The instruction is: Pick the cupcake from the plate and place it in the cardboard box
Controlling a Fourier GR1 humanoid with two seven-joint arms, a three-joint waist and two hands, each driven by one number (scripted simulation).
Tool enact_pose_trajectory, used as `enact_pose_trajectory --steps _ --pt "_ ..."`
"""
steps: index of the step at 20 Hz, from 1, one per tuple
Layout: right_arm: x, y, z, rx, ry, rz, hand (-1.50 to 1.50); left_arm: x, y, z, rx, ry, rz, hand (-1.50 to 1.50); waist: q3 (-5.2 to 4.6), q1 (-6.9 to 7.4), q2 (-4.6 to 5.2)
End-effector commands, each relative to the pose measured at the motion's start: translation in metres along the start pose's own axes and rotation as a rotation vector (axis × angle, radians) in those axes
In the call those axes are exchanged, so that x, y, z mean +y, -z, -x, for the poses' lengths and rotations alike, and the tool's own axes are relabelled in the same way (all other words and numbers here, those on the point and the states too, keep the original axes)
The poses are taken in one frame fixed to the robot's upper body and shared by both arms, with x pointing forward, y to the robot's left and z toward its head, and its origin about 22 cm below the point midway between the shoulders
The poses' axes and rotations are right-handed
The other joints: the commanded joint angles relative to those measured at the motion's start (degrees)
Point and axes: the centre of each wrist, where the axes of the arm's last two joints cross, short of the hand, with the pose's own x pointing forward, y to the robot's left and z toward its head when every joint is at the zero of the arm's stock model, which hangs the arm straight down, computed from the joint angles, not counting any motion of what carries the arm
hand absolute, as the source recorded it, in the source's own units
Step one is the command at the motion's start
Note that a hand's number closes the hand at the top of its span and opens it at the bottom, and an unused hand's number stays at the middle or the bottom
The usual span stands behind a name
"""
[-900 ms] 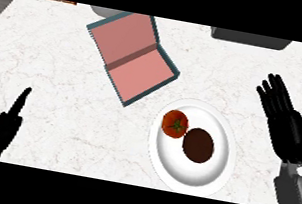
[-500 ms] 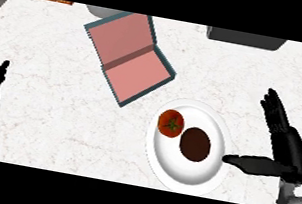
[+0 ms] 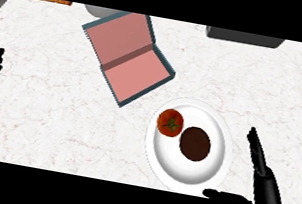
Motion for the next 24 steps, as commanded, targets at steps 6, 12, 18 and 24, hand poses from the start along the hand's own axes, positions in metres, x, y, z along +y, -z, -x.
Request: enact_pose_trajectory --steps 6,12,18,24 --pt "-0.055 0.012 -0.011 0.03 -0.449 -0.162 -1.5 0.006 0.006 -0.005 -0.024 0.006 -0.004 0.0 -0.13 0.56 0.04" --pt "-0.047 0.043 -0.053 0.151 -0.584 -0.388 -1.5 -0.009 0.012 -0.007 -0.014 -0.013 0.012 0.0 -0.12 0.46 0.08" --pt "-0.021 0.079 -0.071 0.302 -0.691 -0.54 -1.5 -0.003 0.006 -0.009 -0.018 -0.008 0.02 0.0 -0.01 1.34 0.09" --pt "-0.005 0.102 -0.073 0.363 -0.683 -0.601 -1.5 -0.007 0.008 0.015 -0.012 -0.002 0.011 0.0 0.02 0.65 0.14"
